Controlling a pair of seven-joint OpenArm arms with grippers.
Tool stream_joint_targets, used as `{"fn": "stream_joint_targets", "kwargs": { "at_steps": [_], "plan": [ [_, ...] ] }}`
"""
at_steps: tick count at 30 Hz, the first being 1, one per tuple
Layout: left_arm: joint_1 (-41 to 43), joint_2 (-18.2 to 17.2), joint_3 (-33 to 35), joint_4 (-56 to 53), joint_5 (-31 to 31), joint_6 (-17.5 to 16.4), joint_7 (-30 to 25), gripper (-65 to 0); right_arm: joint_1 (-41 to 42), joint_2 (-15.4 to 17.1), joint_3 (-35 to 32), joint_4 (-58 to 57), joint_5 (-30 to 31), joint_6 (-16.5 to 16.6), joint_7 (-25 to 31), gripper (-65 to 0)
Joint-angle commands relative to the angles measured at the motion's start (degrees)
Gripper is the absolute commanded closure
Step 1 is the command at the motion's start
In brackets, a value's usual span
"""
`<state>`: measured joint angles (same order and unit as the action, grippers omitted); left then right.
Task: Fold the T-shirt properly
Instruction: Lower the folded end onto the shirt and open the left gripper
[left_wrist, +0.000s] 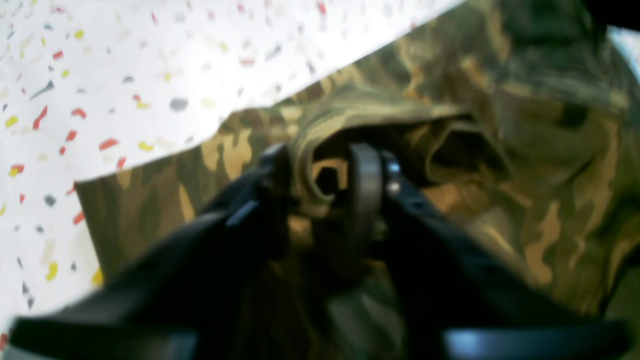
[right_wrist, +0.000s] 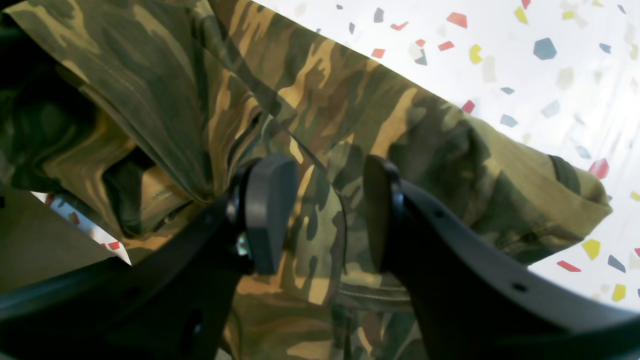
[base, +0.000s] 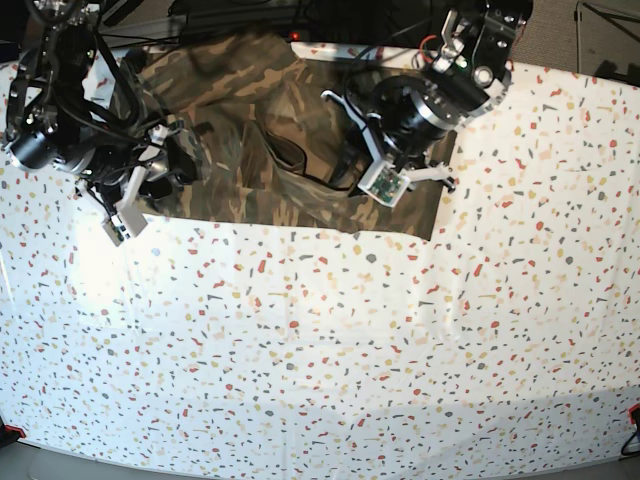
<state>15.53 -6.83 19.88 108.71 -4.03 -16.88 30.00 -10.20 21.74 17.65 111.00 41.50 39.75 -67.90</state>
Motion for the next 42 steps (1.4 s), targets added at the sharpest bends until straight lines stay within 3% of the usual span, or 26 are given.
{"fn": "stream_joint_targets", "kwargs": {
  "at_steps": [1, 3, 10, 17, 22, 24, 30, 35, 42],
  "plan": [
    [-0.3, 0.2, 0.1, 0.3, -0.5, 0.0, -1.8, -6.2, 0.5, 0.8, 0.3, 0.8, 0.7, 0.3, 0.8, -26.5],
    [-0.3, 0.2, 0.3, -0.7, -0.5, 0.0, -3.7, 0.0, 0.5, 0.8, 0.3, 0.8, 0.7, 0.3, 0.8, -26.5],
    [-0.6, 1.6, 4.2, -1.6, -5.0, 0.0, -14.3, 0.0, 0.7, 0.8, 0.3, 0.8, 0.7, 0.3, 1.0, -26.5],
    [-3.9, 5.7, 8.4, -7.6, -3.3, 0.0, -13.4, 0.0, 0.6, 0.8, 0.3, 0.8, 0.7, 0.3, 0.8, -26.5],
    [-8.4, 8.0, 8.7, -15.6, -1.9, 0.1, -13.7, -20.1, 0.6, 0.6, 0.3, 0.8, 0.8, 0.3, 0.8, -26.5],
    [-10.5, 8.5, 8.7, -18.0, -2.9, 0.1, -13.5, -23.2, 0.6, 0.6, 0.3, 0.8, 0.8, 0.3, 0.7, -26.5],
    [-14.6, 8.7, 8.7, -20.2, -13.4, -0.5, -8.8, -23.2, 0.6, 0.7, 0.3, 0.8, 0.9, 0.3, 0.8, -26.5],
    [-17.4, 8.6, 8.6, -19.5, -24.9, -8.8, -4.7, -23.2, 0.7, 0.6, 0.3, 0.8, 0.9, 0.3, 0.8, -26.5],
    [-17.4, 8.5, 6.3, -13.6, -20.7, -9.7, -2.4, -23.2, 0.7, 0.7, 0.3, 0.8, 0.7, 0.3, 0.8, -26.5]
  ]
}}
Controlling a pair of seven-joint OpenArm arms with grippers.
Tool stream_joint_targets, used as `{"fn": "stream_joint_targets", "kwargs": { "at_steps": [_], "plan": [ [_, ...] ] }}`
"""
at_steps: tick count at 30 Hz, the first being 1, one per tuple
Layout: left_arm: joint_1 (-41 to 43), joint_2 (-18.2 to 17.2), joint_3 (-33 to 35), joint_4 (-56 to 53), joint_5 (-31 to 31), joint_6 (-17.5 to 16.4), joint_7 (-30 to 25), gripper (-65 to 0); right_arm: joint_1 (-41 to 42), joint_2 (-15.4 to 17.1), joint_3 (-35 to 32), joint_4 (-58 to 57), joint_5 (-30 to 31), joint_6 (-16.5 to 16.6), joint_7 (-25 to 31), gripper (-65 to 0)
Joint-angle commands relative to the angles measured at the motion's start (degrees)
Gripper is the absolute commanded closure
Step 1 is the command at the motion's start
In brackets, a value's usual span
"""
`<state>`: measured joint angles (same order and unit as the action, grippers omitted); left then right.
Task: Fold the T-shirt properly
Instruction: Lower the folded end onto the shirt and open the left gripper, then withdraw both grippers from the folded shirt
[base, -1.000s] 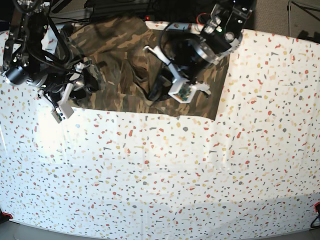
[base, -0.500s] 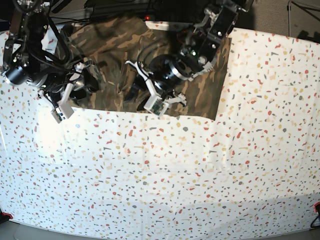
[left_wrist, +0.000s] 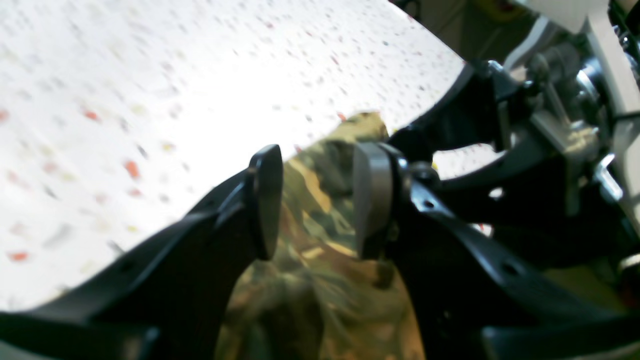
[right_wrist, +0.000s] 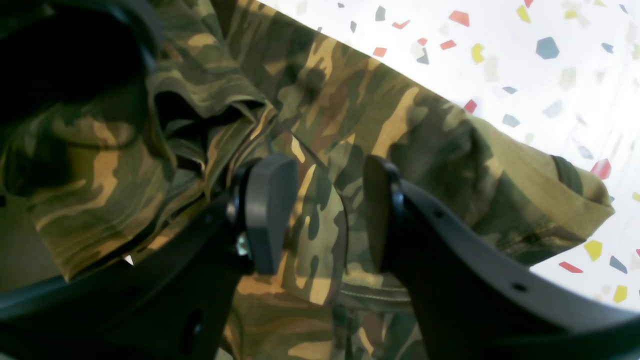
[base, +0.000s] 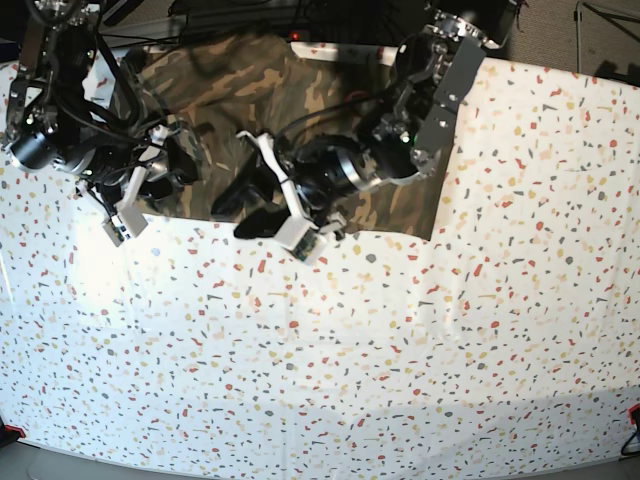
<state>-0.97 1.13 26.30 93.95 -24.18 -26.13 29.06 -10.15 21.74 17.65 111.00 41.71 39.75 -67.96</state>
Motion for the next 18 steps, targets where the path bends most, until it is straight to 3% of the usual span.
{"fn": "stream_joint_targets", "kwargs": {
  "at_steps": [1, 5, 7, 13, 18],
  "plan": [
    [-0.9, 0.6, -1.5, 1.7, 0.0, -0.5, 0.0, -23.2, 0.6, 0.7, 0.3, 0.8, 0.5, 0.3, 0.9, -26.5],
    [-0.5, 0.6, -9.4, 2.3, 0.1, -0.5, 8.4, -23.2, 0.6, 0.9, 0.3, 0.8, 0.5, 0.3, 0.3, -26.5],
    [0.6, 0.5, -14.1, 2.3, 0.2, -2.6, 10.2, -23.2, 0.6, 1.4, 0.3, 0.8, 0.5, 0.3, -0.9, -26.5],
    [5.6, -0.2, -28.5, 2.3, -1.0, -10.0, 9.7, -23.2, -1.1, 6.8, 0.6, 0.8, 2.4, 0.3, -3.6, -26.5],
    [10.1, -4.5, -35.5, 2.3, -3.5, -10.8, 6.0, -23.2, -4.0, 9.6, 4.6, -1.3, 2.6, 0.3, -3.7, -26.5]
  ]
}}
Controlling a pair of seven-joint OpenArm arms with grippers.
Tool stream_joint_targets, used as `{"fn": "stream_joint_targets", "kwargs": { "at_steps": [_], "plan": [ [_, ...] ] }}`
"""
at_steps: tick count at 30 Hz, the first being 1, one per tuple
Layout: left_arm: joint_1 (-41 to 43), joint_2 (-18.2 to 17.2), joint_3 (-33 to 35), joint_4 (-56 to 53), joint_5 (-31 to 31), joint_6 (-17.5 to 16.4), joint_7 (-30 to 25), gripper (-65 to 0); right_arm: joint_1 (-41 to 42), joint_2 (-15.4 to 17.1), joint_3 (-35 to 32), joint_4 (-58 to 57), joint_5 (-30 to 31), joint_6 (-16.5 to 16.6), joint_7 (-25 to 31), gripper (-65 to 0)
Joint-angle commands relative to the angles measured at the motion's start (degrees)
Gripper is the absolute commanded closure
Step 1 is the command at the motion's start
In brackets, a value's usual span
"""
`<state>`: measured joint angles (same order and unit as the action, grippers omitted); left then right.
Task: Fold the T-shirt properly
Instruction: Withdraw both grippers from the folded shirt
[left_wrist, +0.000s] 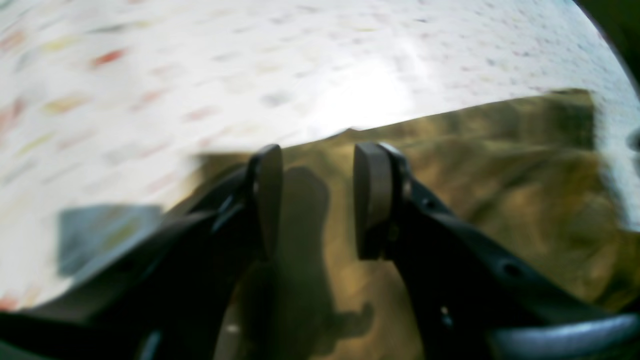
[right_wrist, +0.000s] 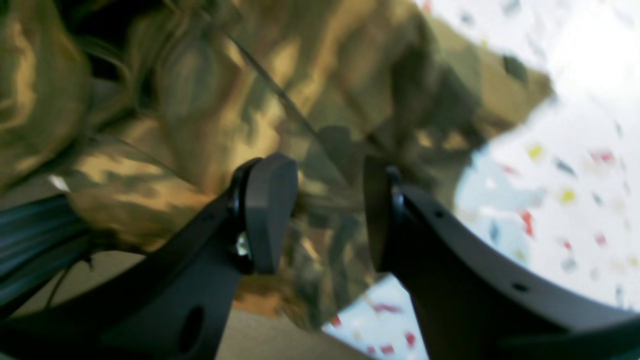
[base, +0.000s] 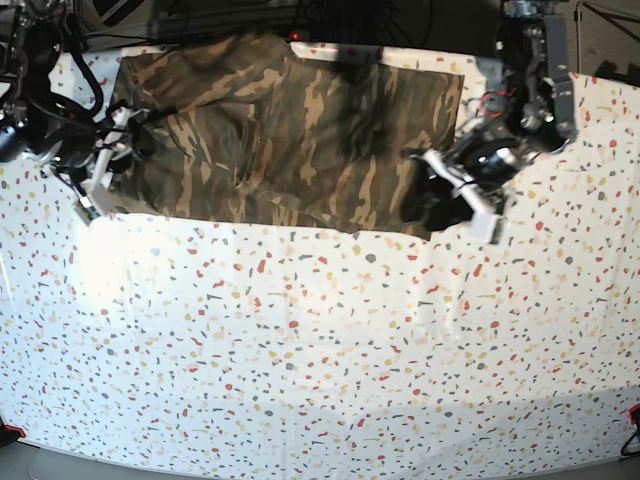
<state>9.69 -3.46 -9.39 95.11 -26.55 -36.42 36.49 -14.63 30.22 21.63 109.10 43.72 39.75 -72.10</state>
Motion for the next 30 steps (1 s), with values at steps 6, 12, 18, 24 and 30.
{"fn": "stream_joint_targets", "kwargs": {
  "at_steps": [6, 12, 18, 24, 30],
  "plan": [
    [4.4, -5.1, -3.1, 1.1, -2.1, -0.5, -5.5, -23.2, -0.8, 5.3, 7.3, -7.0, 8.5, 0.3, -2.2, -26.5],
    [8.4, -8.2, -3.0, 1.1, -4.0, -0.5, -8.2, -23.2, -0.8, 9.2, 8.3, -18.1, 11.8, 0.3, -2.2, -26.5],
    [10.4, -8.2, -3.0, 1.1, -3.5, -0.6, -8.3, -23.2, -0.6, 9.3, 8.3, -27.8, 14.4, 0.3, -1.3, -26.6],
    [10.5, -8.2, -3.0, 1.1, -3.5, -0.7, -8.3, -23.2, -0.6, 9.3, 8.3, -33.8, 13.8, 0.3, 5.4, -35.0],
    [10.5, -8.1, -3.0, 1.1, -3.6, -0.7, -8.3, -23.2, -0.6, 9.2, 8.2, -35.4, 13.6, 0.3, 5.7, -36.9]
  ]
}}
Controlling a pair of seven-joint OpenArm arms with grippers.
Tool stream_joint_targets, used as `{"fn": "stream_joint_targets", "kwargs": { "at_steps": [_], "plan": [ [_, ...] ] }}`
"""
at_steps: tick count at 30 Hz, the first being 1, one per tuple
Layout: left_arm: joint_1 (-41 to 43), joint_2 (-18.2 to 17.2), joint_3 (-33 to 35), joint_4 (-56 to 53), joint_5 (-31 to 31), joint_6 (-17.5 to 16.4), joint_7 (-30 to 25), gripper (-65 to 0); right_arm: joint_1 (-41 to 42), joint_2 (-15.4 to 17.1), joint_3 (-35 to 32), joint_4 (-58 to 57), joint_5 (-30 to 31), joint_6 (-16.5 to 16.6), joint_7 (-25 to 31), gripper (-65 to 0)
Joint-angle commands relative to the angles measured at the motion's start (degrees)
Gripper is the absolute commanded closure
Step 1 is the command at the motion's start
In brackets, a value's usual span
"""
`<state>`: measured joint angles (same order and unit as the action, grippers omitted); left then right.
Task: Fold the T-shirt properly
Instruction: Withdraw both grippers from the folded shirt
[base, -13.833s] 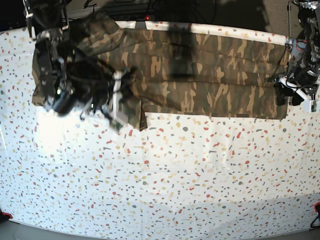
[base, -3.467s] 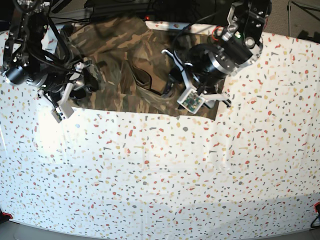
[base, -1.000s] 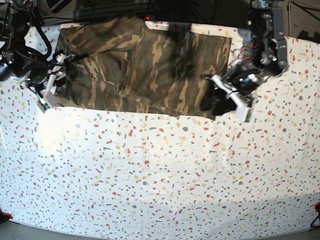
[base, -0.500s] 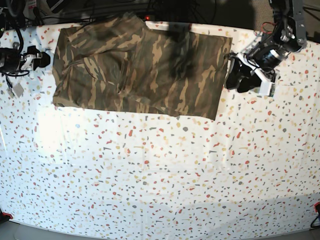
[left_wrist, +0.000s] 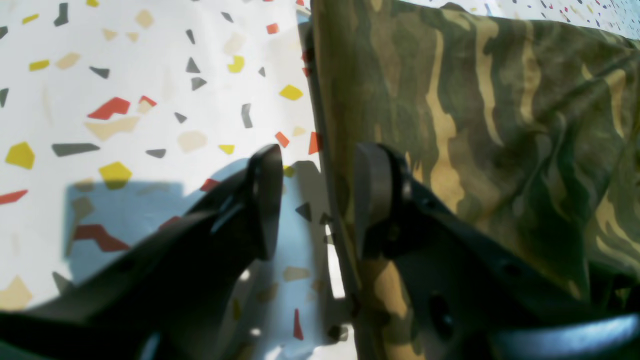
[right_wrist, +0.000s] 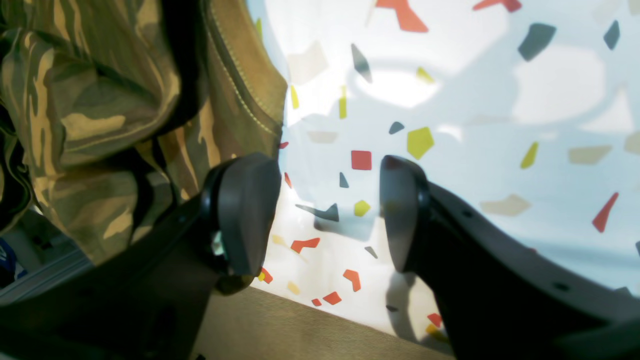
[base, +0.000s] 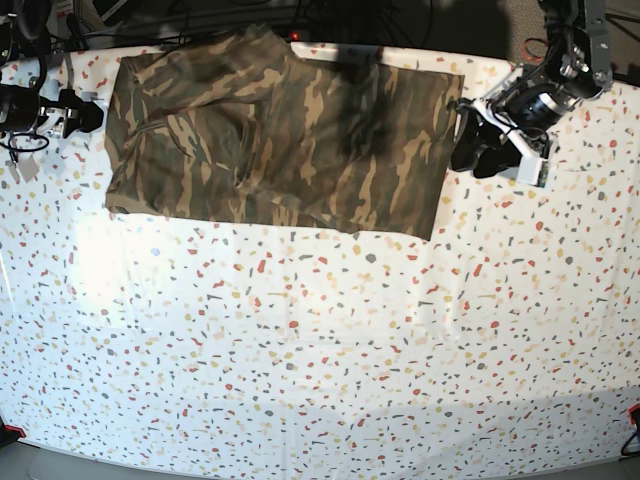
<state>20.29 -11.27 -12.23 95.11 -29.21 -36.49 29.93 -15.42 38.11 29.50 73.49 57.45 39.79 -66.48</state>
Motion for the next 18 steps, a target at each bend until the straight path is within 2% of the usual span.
{"fn": "stream_joint_targets", "kwargs": {
  "at_steps": [1, 5, 11, 16, 18],
  "plan": [
    [-0.1, -0.3, -0.2, 1.1, -0.9, -0.6, -1.7, -23.2, 0.2, 1.4, 0.1, 0.2, 0.5, 0.2, 0.0, -36.9],
    [-0.1, -0.3, -0.2, 1.1, -0.9, -0.6, -1.7, -23.2, 0.2, 1.4, -2.1, 0.2, 3.3, 0.2, -0.9, -36.9],
    [-0.1, -0.3, -0.2, 1.1, -0.9, -0.6, -1.7, -23.2, 0.2, 1.4, -7.5, 0.3, 11.3, 0.2, -3.5, -36.9],
    [-0.1, -0.3, -0.2, 1.1, -0.9, -0.6, -1.7, -23.2, 0.2, 1.4, -12.3, 0.6, 14.5, 0.2, -2.8, -36.8],
    [-0.1, -0.3, -0.2, 1.1, -0.9, -0.6, -1.7, -23.2, 0.2, 1.4, -13.7, 1.3, 14.8, 0.2, -0.8, -34.9]
  ]
}}
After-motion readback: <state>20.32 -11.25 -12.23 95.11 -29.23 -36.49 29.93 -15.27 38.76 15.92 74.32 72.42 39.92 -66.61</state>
